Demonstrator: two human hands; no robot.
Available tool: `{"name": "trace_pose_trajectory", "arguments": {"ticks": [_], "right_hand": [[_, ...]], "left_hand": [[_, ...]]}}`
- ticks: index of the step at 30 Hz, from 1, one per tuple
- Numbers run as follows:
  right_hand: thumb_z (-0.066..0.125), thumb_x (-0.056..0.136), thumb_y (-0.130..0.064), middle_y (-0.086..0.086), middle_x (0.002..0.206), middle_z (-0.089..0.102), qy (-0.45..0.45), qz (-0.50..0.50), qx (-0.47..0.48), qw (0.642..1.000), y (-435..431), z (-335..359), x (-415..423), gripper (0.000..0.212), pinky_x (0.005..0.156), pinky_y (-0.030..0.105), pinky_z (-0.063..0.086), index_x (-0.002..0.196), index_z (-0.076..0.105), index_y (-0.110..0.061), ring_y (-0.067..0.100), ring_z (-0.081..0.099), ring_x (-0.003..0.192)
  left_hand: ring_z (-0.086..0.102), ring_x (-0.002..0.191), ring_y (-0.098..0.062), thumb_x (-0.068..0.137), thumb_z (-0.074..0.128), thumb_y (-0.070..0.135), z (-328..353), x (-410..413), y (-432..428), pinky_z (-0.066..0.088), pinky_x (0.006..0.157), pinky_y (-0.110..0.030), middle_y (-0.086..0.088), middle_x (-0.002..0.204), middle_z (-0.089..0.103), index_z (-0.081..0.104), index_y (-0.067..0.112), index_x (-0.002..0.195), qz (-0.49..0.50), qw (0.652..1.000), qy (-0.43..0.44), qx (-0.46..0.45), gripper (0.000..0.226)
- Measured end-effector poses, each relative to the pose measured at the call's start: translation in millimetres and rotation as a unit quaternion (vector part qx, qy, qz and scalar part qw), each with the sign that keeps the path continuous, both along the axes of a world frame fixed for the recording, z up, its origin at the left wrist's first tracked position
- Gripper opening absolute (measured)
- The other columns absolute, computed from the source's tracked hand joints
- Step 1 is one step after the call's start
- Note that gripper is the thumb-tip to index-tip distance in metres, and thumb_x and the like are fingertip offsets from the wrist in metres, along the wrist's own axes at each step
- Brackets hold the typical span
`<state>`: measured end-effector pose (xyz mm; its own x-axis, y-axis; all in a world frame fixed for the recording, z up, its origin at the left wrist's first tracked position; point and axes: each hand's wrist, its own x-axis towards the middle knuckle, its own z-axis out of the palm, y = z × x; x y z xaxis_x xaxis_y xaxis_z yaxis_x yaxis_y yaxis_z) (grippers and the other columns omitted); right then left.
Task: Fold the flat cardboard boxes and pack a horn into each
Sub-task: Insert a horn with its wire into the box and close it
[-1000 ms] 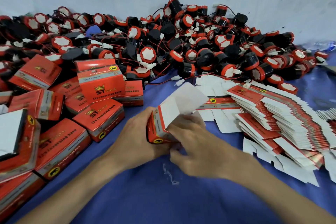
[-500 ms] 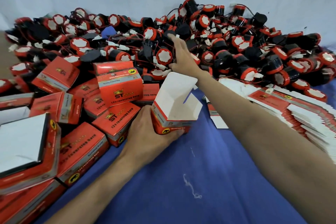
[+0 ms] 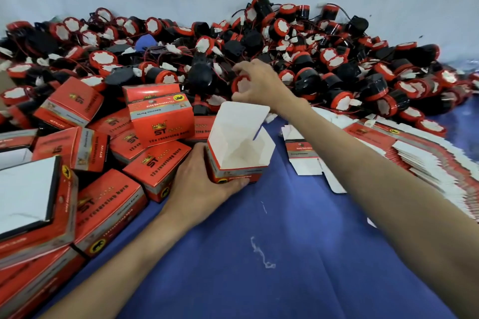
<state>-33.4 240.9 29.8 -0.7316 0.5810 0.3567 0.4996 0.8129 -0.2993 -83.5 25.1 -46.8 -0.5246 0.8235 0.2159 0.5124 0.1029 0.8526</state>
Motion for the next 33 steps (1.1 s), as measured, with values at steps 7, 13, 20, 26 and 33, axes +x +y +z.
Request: {"name": "trace_pose_trajectory", "arguments": {"ticks": [7,13,20,26,33], "right_hand": [[0.066,0.090,-0.022,-0.001,0.115,0.064,0.247,0.003,-0.163,0.955,-36,21,123,0.030,0.086,0.023,0.051,0.120,0.062,-0.022,0.009,0.062,0.099],[0.056,0.095,-0.030,-0.003,0.110,0.064,0.264,-0.027,-0.048,0.963,-71,48,156,0.033,0.083,0.015,0.049,0.126,0.059,-0.023,0.003,0.059,0.091],[0.081,0.069,-0.050,0.009,0.120,0.063,0.412,-0.035,0.052,0.909,-104,59,145,0.071,0.092,0.029,0.052,0.123,0.058,-0.011,0.010,0.064,0.104],[0.069,0.073,-0.053,0.029,0.123,0.057,0.202,0.007,0.232,0.951,-147,7,111,0.060,0.093,0.033,0.042,0.093,0.066,0.004,0.034,0.060,0.098],[0.055,0.089,-0.050,0.015,0.126,0.039,0.023,0.139,0.093,0.986,-140,0,112,0.049,0.087,0.025,0.043,0.105,0.067,-0.006,0.018,0.045,0.107]], "left_hand": [[0.056,0.091,0.001,0.058,0.088,0.040,-1,-1,0,0.041,0.070,-0.009,0.023,0.099,0.058,0.046,0.036,0.101,-0.019,1.000,0.009,-0.009,0.061],[0.055,0.096,0.001,0.058,0.088,0.042,-1,0,0,0.039,0.071,-0.009,0.024,0.104,0.057,0.045,0.036,0.107,-0.025,1.000,0.011,-0.011,0.066],[0.053,0.092,0.004,0.058,0.088,0.042,2,1,-1,0.037,0.072,-0.006,0.031,0.097,0.053,0.044,0.036,0.110,-0.040,0.999,0.014,-0.029,0.069],[0.059,0.089,0.000,0.053,0.089,0.044,-1,1,-1,0.045,0.071,-0.017,0.024,0.093,0.061,0.050,0.034,0.104,-0.048,0.998,0.028,-0.040,0.065],[0.058,0.102,0.001,0.057,0.080,0.047,0,0,-4,0.049,0.082,-0.022,0.019,0.111,0.061,0.048,0.032,0.123,-0.109,0.993,0.038,-0.036,0.075]]}}
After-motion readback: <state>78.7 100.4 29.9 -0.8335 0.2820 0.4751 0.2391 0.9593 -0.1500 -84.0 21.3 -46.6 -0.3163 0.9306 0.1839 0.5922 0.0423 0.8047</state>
